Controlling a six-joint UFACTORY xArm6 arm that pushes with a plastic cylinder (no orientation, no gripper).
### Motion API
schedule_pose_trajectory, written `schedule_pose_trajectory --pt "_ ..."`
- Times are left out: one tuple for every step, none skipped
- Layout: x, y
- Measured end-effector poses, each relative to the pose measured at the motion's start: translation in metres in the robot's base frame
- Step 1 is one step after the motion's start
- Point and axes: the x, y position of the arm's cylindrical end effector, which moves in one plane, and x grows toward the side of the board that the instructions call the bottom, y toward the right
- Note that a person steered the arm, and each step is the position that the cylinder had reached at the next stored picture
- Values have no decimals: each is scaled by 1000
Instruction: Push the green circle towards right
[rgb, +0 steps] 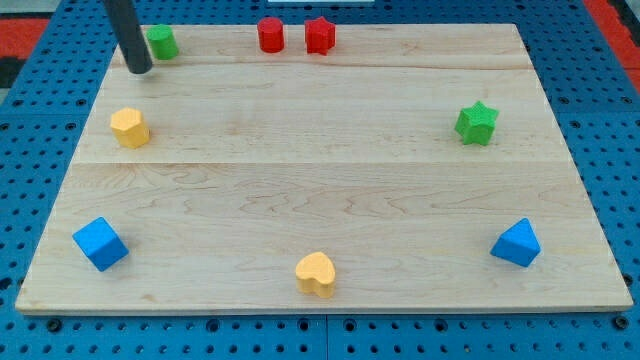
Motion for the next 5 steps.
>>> schedule_pose_trajectory --pt "-22 -3" --pt "-36 0" --pt "-45 26" --pt "-54 22" --pt "-58 9"
